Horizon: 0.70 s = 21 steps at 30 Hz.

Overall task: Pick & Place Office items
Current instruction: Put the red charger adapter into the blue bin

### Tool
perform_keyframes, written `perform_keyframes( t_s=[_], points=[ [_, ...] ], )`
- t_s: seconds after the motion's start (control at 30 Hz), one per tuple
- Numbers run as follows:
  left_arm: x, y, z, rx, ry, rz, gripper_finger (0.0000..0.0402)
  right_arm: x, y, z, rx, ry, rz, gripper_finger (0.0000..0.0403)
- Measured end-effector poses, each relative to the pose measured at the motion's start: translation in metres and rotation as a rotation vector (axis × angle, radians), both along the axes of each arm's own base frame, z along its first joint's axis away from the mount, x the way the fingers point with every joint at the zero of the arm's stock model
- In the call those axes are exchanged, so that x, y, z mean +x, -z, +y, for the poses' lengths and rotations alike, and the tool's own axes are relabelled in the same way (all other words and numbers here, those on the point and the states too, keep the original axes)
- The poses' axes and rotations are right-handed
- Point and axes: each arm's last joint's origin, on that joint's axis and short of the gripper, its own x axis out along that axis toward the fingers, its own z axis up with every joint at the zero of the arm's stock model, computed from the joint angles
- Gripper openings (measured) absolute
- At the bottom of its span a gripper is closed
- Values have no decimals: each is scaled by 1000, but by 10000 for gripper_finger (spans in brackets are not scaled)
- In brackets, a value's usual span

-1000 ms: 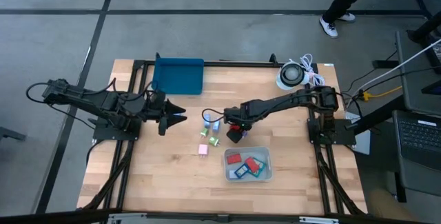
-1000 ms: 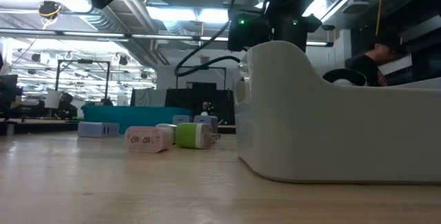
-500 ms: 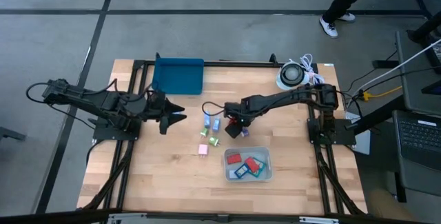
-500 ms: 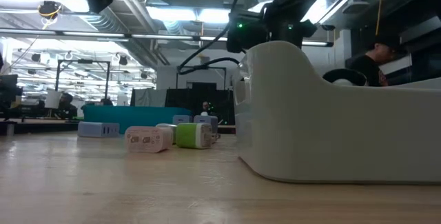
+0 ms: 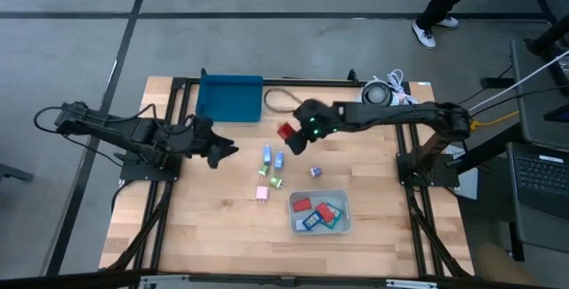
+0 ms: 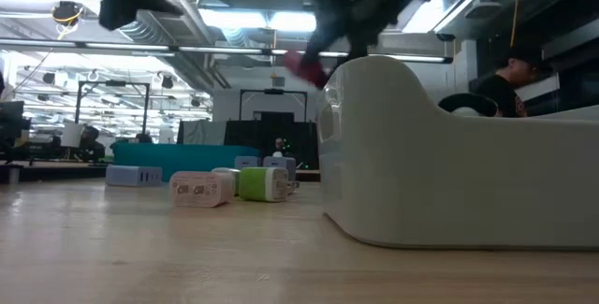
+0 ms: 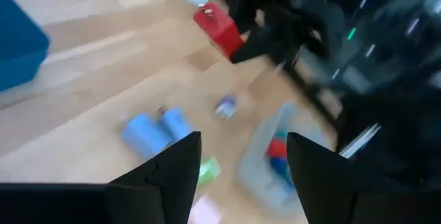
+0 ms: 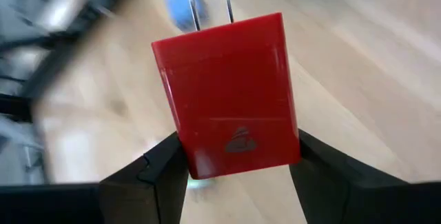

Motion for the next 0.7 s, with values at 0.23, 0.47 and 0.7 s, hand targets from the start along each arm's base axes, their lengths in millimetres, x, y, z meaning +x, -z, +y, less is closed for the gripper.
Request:
perform_keyframes(
  t_s=[0.23, 0.47, 0.7],
  points=[
    [16, -11, 15, -218, -113, -189, 251, -6, -31, 7, -70, -13, -79, 211],
    [48, -5, 32, -277, -66, -225, 294, 5, -47, 19, -103, -39, -129, 211],
    [79, 0, 40, -319, -16, -324, 308, 8, -65, 20, -172, -6, -165, 211]
  ],
)
